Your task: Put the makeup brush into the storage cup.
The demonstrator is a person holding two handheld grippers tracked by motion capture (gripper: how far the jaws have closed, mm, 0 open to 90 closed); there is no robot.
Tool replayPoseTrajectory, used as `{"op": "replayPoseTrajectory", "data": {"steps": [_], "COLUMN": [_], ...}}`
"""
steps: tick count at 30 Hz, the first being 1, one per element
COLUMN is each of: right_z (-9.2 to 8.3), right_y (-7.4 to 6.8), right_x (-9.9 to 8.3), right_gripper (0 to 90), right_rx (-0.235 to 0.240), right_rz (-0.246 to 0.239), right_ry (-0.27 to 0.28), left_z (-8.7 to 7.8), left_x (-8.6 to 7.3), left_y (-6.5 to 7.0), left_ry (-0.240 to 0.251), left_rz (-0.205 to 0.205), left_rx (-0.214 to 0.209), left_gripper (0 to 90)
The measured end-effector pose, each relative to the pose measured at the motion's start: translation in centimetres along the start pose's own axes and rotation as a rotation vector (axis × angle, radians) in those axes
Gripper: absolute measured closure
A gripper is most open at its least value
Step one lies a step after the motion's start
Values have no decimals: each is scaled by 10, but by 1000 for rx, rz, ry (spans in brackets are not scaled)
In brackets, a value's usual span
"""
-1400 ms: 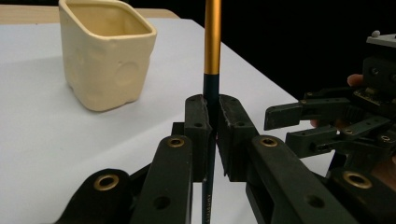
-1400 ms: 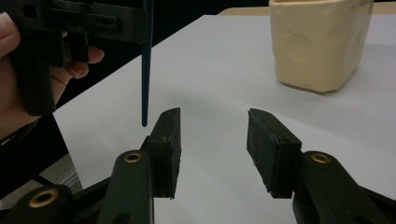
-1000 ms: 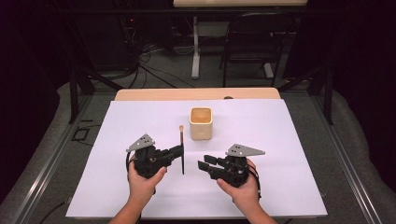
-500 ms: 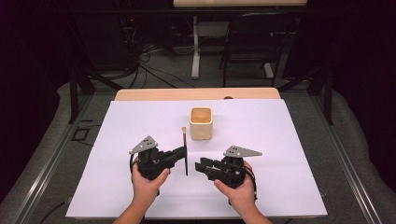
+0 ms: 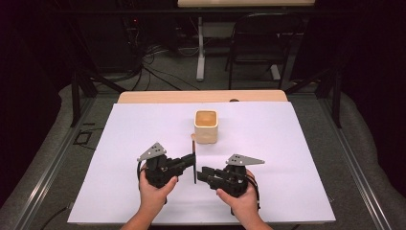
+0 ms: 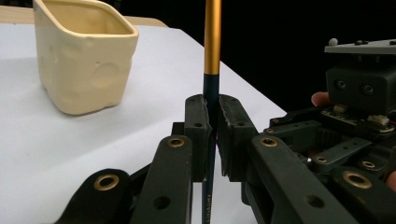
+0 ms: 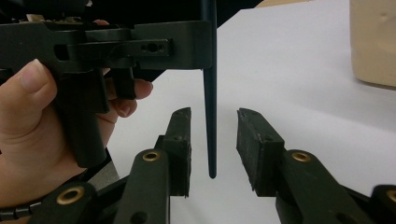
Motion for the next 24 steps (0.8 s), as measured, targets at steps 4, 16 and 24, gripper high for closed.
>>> {"op": "replayPoseTrajectory", "data": {"steps": [4, 16, 24], "right_z": [0, 2, 3], "right_y": [2, 3, 4], "right_x": [-1, -3, -3], "right_gripper": [649, 663, 687], "right_rx": [-14, -19, -12], "right_rz": [9, 21, 35], "right_ry": [-8, -27, -16], "left_z": [0, 5, 8], "left_x": [0, -3, -5], "left_y": [2, 10, 14], "left_ry": [3, -8, -11], "left_rz": [-6, 2, 5], "left_rx": [-12, -27, -37], "left_gripper": [828, 828, 828]}}
Point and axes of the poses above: each handheld gripper's, and its own axes: z roughly forward along the jaws, x roughly out of its top, y roughly to its right, the point moved 4 cm from there along z, roughly forward along the jaws, and after that the axes turned 8 degrees about z, right-handed, at the moved point
